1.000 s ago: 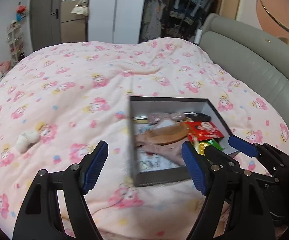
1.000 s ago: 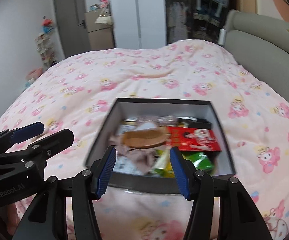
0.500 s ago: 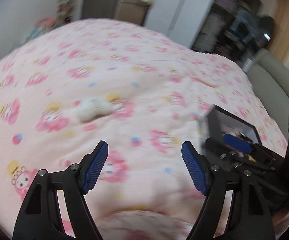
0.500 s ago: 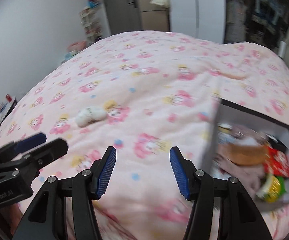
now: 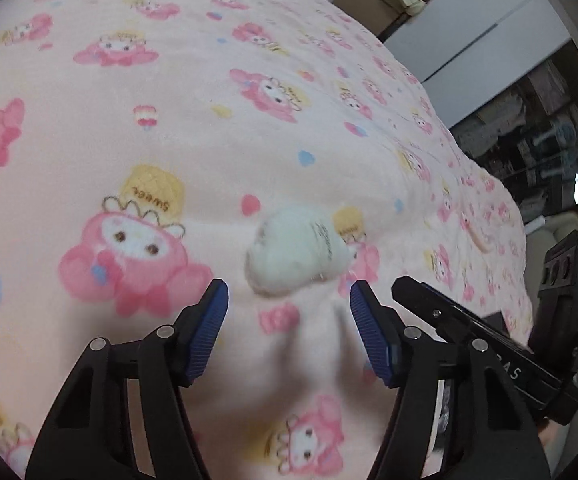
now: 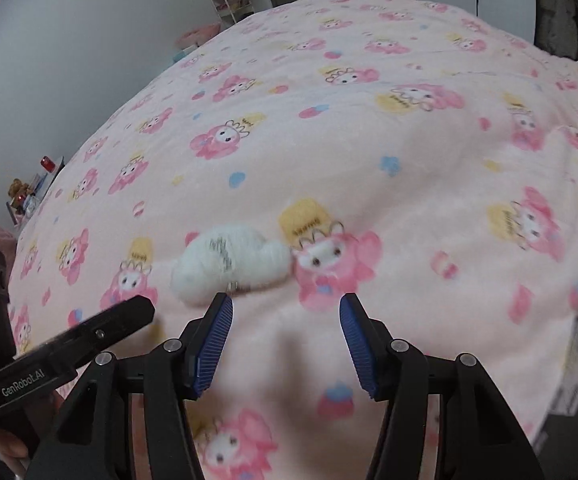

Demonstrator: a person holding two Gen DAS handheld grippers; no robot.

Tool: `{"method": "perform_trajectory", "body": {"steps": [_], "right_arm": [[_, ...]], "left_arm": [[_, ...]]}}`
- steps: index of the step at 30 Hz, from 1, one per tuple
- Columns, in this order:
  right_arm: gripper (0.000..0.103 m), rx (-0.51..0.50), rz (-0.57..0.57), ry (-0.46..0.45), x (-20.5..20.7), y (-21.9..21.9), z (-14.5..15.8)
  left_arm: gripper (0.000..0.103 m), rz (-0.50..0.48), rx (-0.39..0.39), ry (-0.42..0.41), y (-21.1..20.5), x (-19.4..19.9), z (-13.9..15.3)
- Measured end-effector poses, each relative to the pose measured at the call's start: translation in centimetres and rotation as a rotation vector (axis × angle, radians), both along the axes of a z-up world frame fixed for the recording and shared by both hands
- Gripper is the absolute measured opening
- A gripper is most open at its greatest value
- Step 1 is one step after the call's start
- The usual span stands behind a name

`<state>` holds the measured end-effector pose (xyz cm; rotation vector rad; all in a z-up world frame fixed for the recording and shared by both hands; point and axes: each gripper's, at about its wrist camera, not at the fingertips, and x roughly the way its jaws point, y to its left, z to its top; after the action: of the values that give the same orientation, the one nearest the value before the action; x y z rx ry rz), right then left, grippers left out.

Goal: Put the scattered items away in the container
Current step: 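Grasp the white plush toy with the left gripper, then lift the plush toy with the left gripper and carry it over the box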

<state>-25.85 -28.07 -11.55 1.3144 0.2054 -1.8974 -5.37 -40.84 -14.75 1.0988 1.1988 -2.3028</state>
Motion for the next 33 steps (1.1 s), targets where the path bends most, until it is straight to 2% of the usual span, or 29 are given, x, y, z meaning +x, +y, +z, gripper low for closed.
{"method": "perform_trajectory", "body": {"steps": [4, 7, 8, 9, 10, 11, 13, 14, 15, 19, 21, 23, 26, 29, 33], "right_arm": [[0.052, -0.011, -0.037, -0.074, -2.5, -1.6, -2.5], [0.052, -0.053, -0.033, -0.184, -3.6, -2.4, -4.7], [0.047, -0.072, -0.023, -0.234, -3.7, -2.6, -5.5], [0.038, -0.096, -0.033, -0.273, -3.7, -2.4, -6.0], [0.025, -0.123, -0.051, -0.290, -3.6, -1.9, -5.9], [0.021, -0.153, -0.056, -0.297, -3.3, -1.4, -5.5], [0.021, -0.168, -0.050, -0.253, -2.5, -0.4, -4.2], [0.021, -0.172, -0.036, -0.246, -2.0, 0.1, -3.6], [0.020, -0.181, -0.032, -0.248, -1.6, 0.6, -3.0], [0.020, -0.172, -0.034, -0.197, 0.5, 3.5, -0.3], [0.020, -0.186, -0.025, -0.206, 1.4, 4.8, 0.5], [0.020, -0.171, -0.045, -0.158, 2.9, 7.1, 2.0], [0.020, -0.167, -0.082, -0.108, 4.9, 11.6, 4.2], [0.020, -0.158, -0.137, -0.087, 7.3, 17.2, 5.5], [0.019, -0.152, -0.224, -0.089, 10.7, 25.6, 5.6]], "left_arm": [[0.065, -0.007, 0.110, 0.033, -1.8, -2.1, -2.4], [0.062, -0.030, 0.180, 0.037, -2.3, -3.9, -4.1], [0.057, -0.030, 0.190, 0.025, -2.2, -4.3, -4.4], [0.040, -0.030, 0.173, -0.001, -1.9, -4.5, -4.4], [0.039, -0.038, 0.163, -0.006, -1.6, -4.6, -4.2], [0.037, -0.053, 0.164, 0.013, -1.1, -4.4, -3.7], [0.027, -0.080, 0.145, 0.034, -0.2, -3.9, -2.4], [0.026, -0.101, 0.138, 0.043, 0.5, -3.6, -1.8], [0.026, -0.071, 0.122, 0.043, 1.0, -3.5, -1.3], [0.023, -0.135, 0.058, 0.026, 4.2, -3.0, 1.2], [0.022, -0.180, 0.051, 0.031, 6.1, -2.7, 2.5], [0.021, -0.225, 0.022, 0.031, 8.4, -2.2, 4.2], [0.021, -0.307, 0.000, 0.026, 12.6, -1.3, 6.6], [0.021, -0.405, 0.005, -0.013, 17.9, -1.0, 7.9], [0.020, -0.555, -0.018, -0.063, 26.3, 0.3, 8.6]]}}
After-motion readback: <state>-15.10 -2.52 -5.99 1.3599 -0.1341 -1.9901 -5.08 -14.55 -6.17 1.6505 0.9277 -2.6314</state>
